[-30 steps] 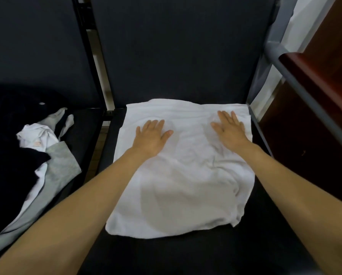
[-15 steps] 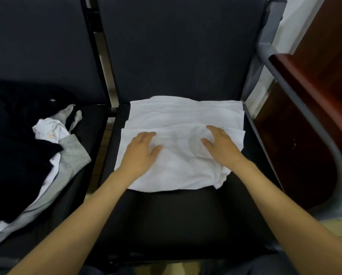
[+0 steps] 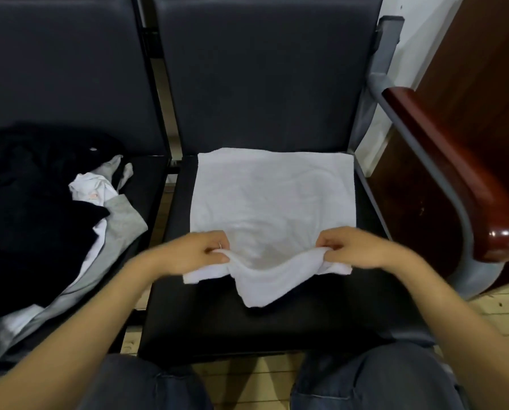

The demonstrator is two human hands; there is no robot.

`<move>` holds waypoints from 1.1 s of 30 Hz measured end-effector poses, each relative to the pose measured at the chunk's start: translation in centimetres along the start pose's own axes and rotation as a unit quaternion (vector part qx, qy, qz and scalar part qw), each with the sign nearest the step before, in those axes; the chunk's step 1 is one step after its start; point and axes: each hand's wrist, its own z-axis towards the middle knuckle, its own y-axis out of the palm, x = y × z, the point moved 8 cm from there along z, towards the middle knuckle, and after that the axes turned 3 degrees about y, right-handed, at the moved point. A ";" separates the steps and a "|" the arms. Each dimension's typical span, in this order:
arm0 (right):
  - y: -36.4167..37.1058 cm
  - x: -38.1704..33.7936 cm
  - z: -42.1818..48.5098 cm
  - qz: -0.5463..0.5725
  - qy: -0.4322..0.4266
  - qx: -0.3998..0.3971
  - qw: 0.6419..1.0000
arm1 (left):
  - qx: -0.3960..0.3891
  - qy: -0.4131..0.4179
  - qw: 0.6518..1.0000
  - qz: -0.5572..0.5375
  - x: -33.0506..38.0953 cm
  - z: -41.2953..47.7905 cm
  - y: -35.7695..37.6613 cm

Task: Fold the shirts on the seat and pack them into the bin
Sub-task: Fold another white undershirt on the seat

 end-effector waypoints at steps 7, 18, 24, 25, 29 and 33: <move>-8.5 0.9 2.8 0.075 0.054 0.278 0.956 | 0.272 -0.078 0.944 0.168 0.8 4.5 -7.5; 3.1 -0.2 3.8 -0.046 0.042 0.243 0.968 | 0.306 -0.112 0.928 0.183 0.5 4.0 3.4; 2.9 0.8 4.8 -0.118 0.054 0.247 0.960 | 0.413 -0.027 0.908 0.066 0.0 2.9 1.8; 2.5 0.9 4.7 -0.121 0.060 0.267 0.954 | 0.420 -0.024 0.907 0.003 0.0 2.6 1.2; 1.4 -1.9 3.5 0.052 -0.046 0.379 0.923 | 0.423 -0.077 0.856 -0.287 -0.1 1.3 -0.6; 4.2 -5.0 4.5 0.008 -0.113 0.311 0.944 | 0.296 -0.181 0.845 -0.407 -2.0 2.3 1.5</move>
